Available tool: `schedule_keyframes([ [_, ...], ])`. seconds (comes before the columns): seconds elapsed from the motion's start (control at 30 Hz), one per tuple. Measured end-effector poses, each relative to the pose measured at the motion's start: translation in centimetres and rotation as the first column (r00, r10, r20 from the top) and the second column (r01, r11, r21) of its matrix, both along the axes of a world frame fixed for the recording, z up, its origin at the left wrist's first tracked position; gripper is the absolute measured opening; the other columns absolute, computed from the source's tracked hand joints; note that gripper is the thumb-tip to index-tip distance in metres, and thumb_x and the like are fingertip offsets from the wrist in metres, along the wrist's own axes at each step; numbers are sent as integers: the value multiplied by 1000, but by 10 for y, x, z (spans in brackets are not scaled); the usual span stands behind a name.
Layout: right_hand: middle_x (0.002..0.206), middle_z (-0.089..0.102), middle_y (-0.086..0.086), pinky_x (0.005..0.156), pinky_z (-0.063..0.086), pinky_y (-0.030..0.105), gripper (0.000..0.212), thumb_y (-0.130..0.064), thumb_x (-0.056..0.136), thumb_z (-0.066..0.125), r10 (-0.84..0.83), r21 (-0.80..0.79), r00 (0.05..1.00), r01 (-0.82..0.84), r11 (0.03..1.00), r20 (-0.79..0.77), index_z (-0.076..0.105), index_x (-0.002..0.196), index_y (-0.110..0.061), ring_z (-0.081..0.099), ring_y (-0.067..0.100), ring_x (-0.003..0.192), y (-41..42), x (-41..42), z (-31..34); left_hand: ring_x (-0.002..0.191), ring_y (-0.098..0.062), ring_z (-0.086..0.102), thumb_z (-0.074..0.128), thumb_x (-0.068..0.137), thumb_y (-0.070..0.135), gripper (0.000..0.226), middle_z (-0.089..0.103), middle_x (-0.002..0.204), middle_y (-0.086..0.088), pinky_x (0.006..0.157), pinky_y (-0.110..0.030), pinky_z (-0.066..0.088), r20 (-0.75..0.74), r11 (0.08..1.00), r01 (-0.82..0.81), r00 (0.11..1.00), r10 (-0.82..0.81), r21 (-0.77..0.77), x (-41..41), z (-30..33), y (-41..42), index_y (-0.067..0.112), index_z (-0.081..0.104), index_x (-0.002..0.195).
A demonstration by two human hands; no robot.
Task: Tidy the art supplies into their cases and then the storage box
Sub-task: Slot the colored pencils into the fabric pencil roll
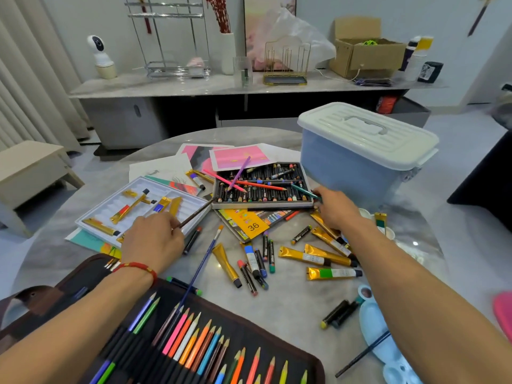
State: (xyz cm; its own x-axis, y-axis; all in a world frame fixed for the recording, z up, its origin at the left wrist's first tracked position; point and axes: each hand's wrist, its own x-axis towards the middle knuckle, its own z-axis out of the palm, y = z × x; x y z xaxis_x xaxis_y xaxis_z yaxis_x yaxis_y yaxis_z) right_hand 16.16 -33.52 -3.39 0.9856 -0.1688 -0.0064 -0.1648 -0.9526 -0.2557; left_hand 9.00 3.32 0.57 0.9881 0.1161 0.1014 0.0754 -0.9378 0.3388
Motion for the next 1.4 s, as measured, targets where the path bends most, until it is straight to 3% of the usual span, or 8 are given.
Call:
schedule_keyframes([
  [0.1, 125, 62, 14, 92, 52, 46, 32, -7, 98, 56, -52, 18, 999, 51, 999, 4, 53, 129, -14, 60, 34, 111, 5, 1, 1, 84, -23, 59, 56, 93, 17, 15, 66, 87, 0, 72, -32, 45, -56, 980, -16, 998, 4, -200, -5, 7, -4, 18, 70, 101],
  [0.2, 125, 60, 16, 91, 50, 45, 32, -12, 97, 63, -42, 7, 999, 42, 999, 29, 51, 126, -10, 58, 35, 113, 2, -2, 2, 77, -11, 55, 64, 95, 19, 8, 61, 83, 6, 64, -25, 39, -128, 891, -63, 992, 6, -450, -5, 10, -10, 17, 69, 100],
  [0.4, 116, 65, 11, 85, 52, 42, 28, -13, 92, 70, 66, -14, 997, -66, 998, 31, 56, 115, -17, 60, 30, 102, -7, -13, 6, 61, -14, 54, 71, 89, 8, 6, 64, 78, -8, 51, -21, 44, -264, 724, -155, 964, -38, -672, -5, 6, -15, 11, 70, 94],
  [0.7, 97, 68, 1, 73, 51, 36, 12, -21, 92, 71, 259, -155, 964, -249, 956, 52, 73, 103, -24, 58, 20, 86, -14, -26, 20, 63, -17, 60, 71, 85, -3, 17, 66, 78, -16, 50, -23, 48, -300, 562, -179, 945, -131, -808, -16, 11, -9, -1, 68, 102],
  [0.8, 98, 64, 3, 70, 41, 31, 8, -21, 94, 68, 254, -180, 967, -248, 952, 8, 73, 100, -19, 54, 19, 85, -7, -35, 17, 68, -22, 61, 72, 85, -1, 21, 67, 86, -20, 53, -26, 50, -321, 551, -195, 937, -140, -811, -21, 11, -10, 1, 65, 105],
  [1.0, 105, 66, 2, 80, 49, 32, 5, -21, 94, 68, 276, -180, 961, -269, 946, 14, 67, 99, -23, 58, 19, 94, 2, -41, 15, 75, -26, 59, 71, 87, 0, 19, 66, 87, -21, 60, -31, 50, -327, 564, -172, 926, -186, -808, -26, 12, -12, 0, 63, 104],
  [1.23, 92, 49, 3, 67, 37, 36, 9, -25, 104, 48, 285, -101, 936, -269, 958, 208, 53, 108, -19, 44, 20, 82, 10, -54, 30, 68, -23, 67, 65, 91, -4, 15, 71, 88, -21, 76, -38, 58, -362, 496, -195, 894, -266, -846, -33, 24, -9, 1, 59, 103],
  [1.4, 86, 52, 2, 71, 39, 42, 15, -20, 102, 54, 419, -62, 836, -426, 902, 354, 59, 113, -12, 48, 30, 89, 69, -82, 61, 71, -25, 60, 56, 95, -2, 6, 64, 80, -17, 76, -40, 55, -337, 346, -227, 892, -301, -910, -51, 40, -9, 4, 57, 96],
])
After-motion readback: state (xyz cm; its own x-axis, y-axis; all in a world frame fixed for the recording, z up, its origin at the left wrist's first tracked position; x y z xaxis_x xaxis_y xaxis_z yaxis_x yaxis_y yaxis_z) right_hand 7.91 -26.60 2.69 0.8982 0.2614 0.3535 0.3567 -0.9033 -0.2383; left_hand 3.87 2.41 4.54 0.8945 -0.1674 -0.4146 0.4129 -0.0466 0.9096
